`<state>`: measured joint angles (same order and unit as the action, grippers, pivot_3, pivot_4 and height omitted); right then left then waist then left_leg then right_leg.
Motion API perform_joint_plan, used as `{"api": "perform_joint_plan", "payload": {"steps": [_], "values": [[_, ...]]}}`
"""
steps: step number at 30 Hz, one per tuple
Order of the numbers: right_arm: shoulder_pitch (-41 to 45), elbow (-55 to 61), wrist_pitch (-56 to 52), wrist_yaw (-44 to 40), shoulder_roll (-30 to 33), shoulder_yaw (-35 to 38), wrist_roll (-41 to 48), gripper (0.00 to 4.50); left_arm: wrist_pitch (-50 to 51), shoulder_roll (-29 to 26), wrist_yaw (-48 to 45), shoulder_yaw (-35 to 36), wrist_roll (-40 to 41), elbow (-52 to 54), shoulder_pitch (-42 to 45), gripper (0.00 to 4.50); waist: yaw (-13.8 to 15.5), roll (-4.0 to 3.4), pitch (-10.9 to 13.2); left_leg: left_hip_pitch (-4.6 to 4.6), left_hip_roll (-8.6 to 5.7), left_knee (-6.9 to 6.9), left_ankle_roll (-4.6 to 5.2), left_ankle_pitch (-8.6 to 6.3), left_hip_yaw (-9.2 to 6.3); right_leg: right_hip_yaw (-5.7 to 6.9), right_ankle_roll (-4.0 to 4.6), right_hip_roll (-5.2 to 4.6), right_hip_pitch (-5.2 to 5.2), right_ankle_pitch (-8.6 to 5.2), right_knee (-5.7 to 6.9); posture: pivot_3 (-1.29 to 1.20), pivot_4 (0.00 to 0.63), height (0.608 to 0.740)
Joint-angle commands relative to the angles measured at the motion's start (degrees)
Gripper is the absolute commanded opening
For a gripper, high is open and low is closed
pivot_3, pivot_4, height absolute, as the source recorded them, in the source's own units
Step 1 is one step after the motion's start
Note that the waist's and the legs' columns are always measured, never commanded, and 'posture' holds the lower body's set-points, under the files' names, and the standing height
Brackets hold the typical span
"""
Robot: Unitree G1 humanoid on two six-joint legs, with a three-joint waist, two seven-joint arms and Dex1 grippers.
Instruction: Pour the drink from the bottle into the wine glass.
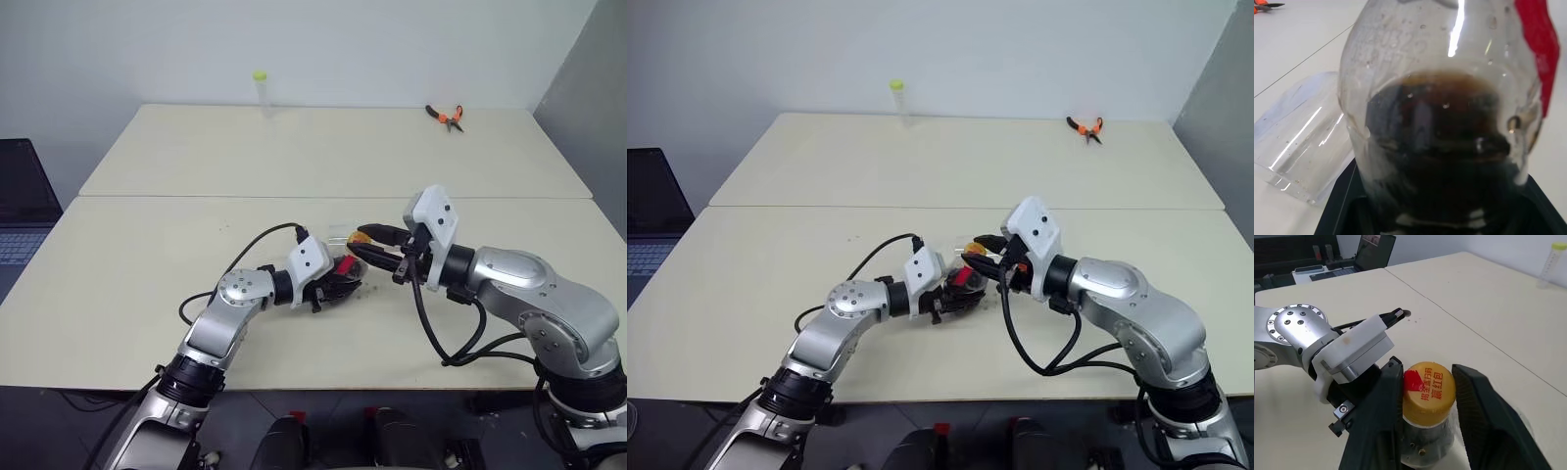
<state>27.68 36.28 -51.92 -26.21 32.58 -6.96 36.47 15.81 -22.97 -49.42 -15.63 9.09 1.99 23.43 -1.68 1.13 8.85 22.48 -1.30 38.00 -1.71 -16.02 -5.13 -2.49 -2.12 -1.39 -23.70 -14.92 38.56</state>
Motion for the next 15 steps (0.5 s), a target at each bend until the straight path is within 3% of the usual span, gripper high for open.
{"api": "perform_joint_plan", "payload": {"steps": [1, 8, 11, 15], "values": [[-0.2, 1.6, 0.4, -0.9, 1.8, -1.4, -2.5, 1.20, -0.8, 0.2, 0.3, 0.7, 0.1, 2.1, 0.9, 1.83, 0.0, 0.00, 0.0, 0.00, 0.00, 0.00, 0.00, 0.00, 0.00, 0.00, 0.00, 0.00, 0.00, 0.00, 0.00, 0.00, 0.150, 0.740], [0.2, -0.7, 3.5, -4.6, 3.3, -2.5, -4.4, 1.20, -0.5, 0.4, 0.2, 0.8, 0.3, 3.0, 0.8, 1.34, 0.0, 0.00, 0.0, 0.00, 0.00, 0.00, 0.00, 0.00, 0.00, 0.00, 0.00, 0.00, 0.00, 0.00, -0.01, 0.00, 0.150, 0.740], [3.3, -6.2, 8.2, -12.7, 5.8, -2.9, -5.0, 1.20, -0.3, 0.4, -0.3, 0.6, 0.6, 3.4, 0.8, 1.21, 0.0, 0.00, 0.0, 0.00, -0.01, 0.00, 0.00, 0.00, 0.02, 0.00, 0.00, 0.00, 0.00, 0.00, -0.01, 0.00, 0.150, 0.740], [10.1, -19.0, 18.3, -30.0, 12.1, -7.1, -9.8, 1.20, 0.1, 0.2, -1.5, 0.2, 1.3, 4.6, 0.7, 1.08, 0.0, -0.05, 0.1, -0.01, -0.01, -0.01, 0.01, 0.00, 0.07, 0.01, 0.00, 0.01, 0.01, 0.00, -0.05, 0.00, 0.150, 0.740]]}}
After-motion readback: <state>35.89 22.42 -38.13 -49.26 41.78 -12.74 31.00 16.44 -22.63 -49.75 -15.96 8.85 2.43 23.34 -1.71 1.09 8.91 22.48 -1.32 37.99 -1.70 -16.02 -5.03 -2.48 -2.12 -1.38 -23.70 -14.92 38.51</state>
